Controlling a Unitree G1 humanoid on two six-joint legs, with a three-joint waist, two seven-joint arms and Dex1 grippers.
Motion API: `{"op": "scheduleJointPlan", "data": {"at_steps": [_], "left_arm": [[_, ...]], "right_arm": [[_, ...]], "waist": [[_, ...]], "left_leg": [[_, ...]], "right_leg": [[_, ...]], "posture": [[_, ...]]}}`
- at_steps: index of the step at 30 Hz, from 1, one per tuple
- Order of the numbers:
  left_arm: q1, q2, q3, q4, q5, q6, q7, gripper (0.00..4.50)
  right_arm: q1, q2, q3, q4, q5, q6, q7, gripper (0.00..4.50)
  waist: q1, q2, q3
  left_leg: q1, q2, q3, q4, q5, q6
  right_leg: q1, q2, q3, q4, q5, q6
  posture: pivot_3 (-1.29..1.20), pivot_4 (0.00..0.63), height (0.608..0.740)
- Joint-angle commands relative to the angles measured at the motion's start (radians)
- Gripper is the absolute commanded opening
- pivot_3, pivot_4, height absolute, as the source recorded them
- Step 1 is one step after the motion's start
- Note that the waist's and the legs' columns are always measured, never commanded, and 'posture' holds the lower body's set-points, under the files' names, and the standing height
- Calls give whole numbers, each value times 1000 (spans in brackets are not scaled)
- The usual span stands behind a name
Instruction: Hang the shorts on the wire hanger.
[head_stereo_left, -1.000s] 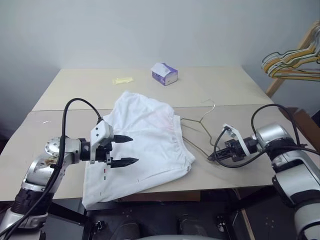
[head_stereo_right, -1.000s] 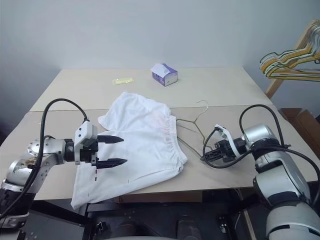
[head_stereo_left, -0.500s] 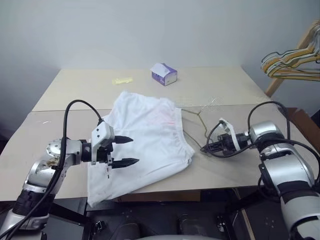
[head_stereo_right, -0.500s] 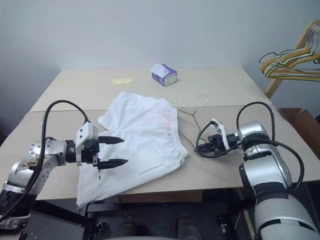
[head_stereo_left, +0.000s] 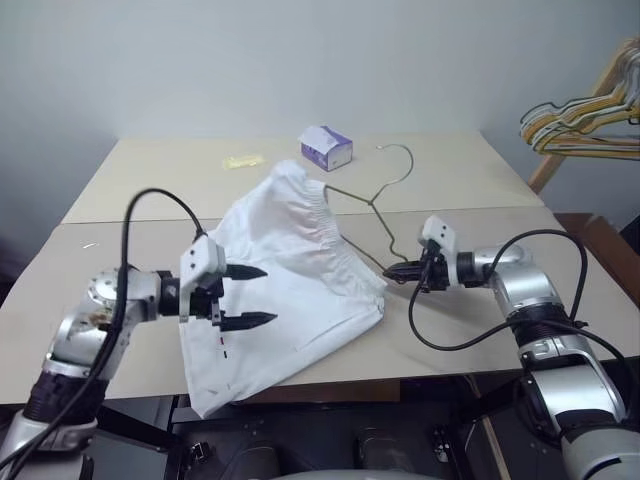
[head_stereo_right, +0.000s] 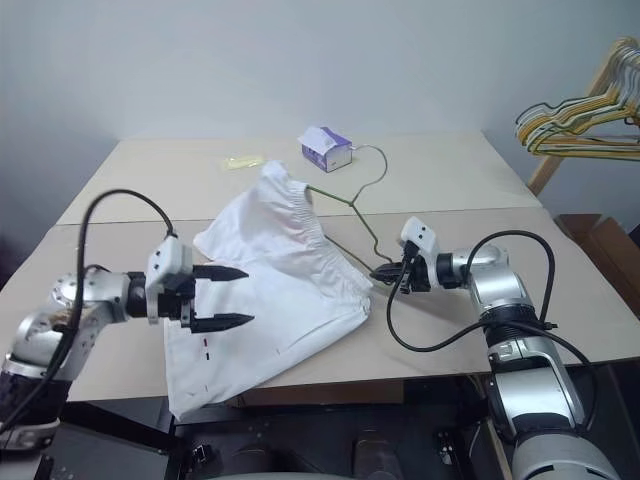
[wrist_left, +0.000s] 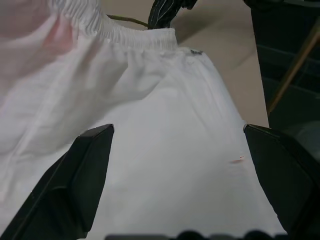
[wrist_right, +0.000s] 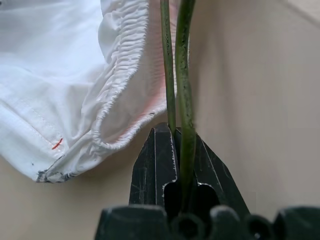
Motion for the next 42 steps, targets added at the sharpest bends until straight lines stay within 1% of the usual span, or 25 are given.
{"op": "scheduleJointPlan", "data": {"at_steps": [1, 3, 6, 10, 13, 16, 21, 23, 27, 29, 32, 42], "left_arm": [[-125, 40, 134, 43, -117, 8, -50, 4483], [-182, 53, 166, 80, -150, 17, -70, 4483], [-295, 76, 153, 183, -101, -16, -77, 4483], [-368, 101, 73, 284, 8, -106, -138, 4483], [-418, 99, 5, 380, 75, -158, -204, 4483], [-460, 94, -60, 468, 129, -208, -277, 4483], [-523, 79, -139, 558, 207, -267, -364, 4483], [-544, 68, -172, 591, 227, -287, -381, 4483], [-575, 59, -235, 629, 207, -277, -384, 4483], [-591, 42, -246, 656, 231, -273, -384, 4483], [-604, 42, -279, 678, 228, -283, -384, 3909], [-632, 3, -313, 763, 294, -315, -384, 589]], "right_arm": [[-26, -19, 30, -123, -37, -48, 2, 0], [-24, -24, 51, -153, -62, -67, -1, 0], [-36, -24, 86, -195, -95, -70, 0, 0], [-54, -24, 127, -225, -144, -66, -16, 0], [-63, -24, 155, -253, -168, -48, -12, 0], [-77, -16, 170, -296, -173, 20, -9, 0], [-94, -16, 206, -355, -206, 118, -10, 0], [-104, -10, 214, -371, -208, 165, -6, 0], [-114, -5, 229, -387, -216, 203, -11, 0], [-116, -3, 229, -394, -215, 217, -11, 0], [-117, -4, 231, -408, -217, 226, -11, 0], [-118, -2, 223, -459, -200, 256, -10, 0]], "waist": [[1, 0, 0], [1, 0, 0], [1, 0, 0], [1, 0, 0], [1, 0, 0], [1, 0, 0], [-1, 0, 0], [-1, 0, 0], [-4, 0, 0], [-8, 0, 0], [-17, 0, 0], [-29, 0, 0]], "left_leg": [[0, 0, 0, 0, 0, 0], [-1, 0, 0, 0, 0, 0], [-1, 0, 0, 0, 0, 0], [0, -1, 0, 0, 0, 0], [0, -1, 0, 0, 0, 0], [-1, -1, 0, 0, 0, 0], [-5, 0, 1, 1, 1, -1], [-5, 0, 1, 1, 1, -1], [-5, 0, 1, 1, 1, -1], [-6, 0, 1, 1, 1, -1], [-6, 0, 1, 2, 1, -1], [-6, 0, 1, 2, 1, 0]], "right_leg": [[0, 0, 0, 0, 0, 0], [-1, 0, 0, 0, 0, 0], [-1, 0, 0, 0, 0, 0], [0, 0, 0, 0, 0, 0], [0, 0, 0, 1, 0, 0], [-1, 0, 0, 1, 0, 0], [-7, 0, 1, 2, 0, 0], [-7, 0, 1, 3, 0, 0], [-7, 0, 1, 3, 0, 0], [-7, 0, 1, 3, 0, 0], [-7, 0, 1, 3, 0, 0], [-8, 0, 1, 4, 0, 0]], "posture": [[10, 0, 740], [11, 0, 740], [13, 0, 740], [12, 0, 740], [3, 0, 740], [-6, 0, 740], [-17, 0, 740], [-23, 0, 740], [-32, 0, 740], [-35, 0, 740], [-39, 0, 740], [-50, 0, 740]]}}
